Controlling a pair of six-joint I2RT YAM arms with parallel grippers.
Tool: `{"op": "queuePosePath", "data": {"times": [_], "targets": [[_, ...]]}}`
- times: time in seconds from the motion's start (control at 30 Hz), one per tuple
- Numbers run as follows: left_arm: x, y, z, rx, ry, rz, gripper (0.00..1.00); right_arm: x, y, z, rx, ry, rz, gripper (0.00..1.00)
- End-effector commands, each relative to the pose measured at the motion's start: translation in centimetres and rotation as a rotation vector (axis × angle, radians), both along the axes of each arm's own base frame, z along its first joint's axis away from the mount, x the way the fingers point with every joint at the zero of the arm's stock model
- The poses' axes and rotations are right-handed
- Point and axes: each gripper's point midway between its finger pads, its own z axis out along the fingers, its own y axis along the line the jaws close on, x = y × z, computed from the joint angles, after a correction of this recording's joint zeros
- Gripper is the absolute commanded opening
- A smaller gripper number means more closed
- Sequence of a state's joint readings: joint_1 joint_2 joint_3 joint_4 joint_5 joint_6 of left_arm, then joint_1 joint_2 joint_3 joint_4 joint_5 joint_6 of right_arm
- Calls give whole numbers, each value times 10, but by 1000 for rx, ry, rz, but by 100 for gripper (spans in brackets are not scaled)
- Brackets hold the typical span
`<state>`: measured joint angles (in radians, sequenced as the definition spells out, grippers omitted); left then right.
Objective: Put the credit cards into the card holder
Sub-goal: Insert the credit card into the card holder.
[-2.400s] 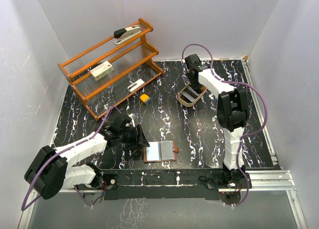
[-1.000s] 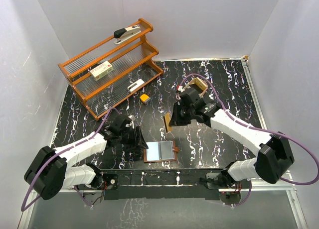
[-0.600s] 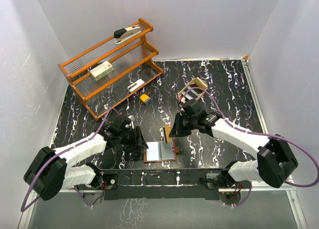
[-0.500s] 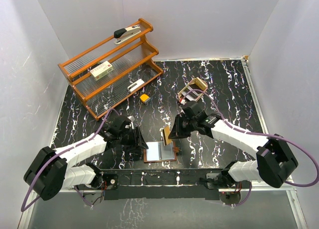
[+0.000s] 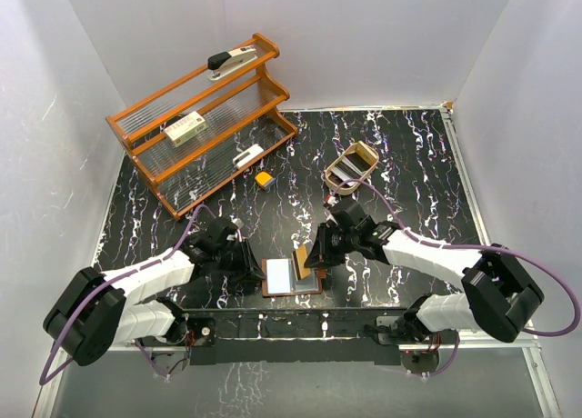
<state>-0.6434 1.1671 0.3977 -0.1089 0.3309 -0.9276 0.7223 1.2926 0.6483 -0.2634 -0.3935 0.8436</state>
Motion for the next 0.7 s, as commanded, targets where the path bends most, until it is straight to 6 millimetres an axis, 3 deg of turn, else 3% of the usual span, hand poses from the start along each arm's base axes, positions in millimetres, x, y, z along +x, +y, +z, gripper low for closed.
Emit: {"op": "queuePosePath", "data": {"times": [0.0, 0.3, 0.67], "targets": [[-1, -4, 4, -34, 7, -1, 21, -2, 8, 3, 63, -6, 4, 0], [-3, -4, 1, -38, 16, 9, 0, -11, 4, -14, 42, 18, 22, 11], [-6, -1, -4, -29, 26, 11, 0, -18, -1, -33, 11, 44, 31, 1]]}}
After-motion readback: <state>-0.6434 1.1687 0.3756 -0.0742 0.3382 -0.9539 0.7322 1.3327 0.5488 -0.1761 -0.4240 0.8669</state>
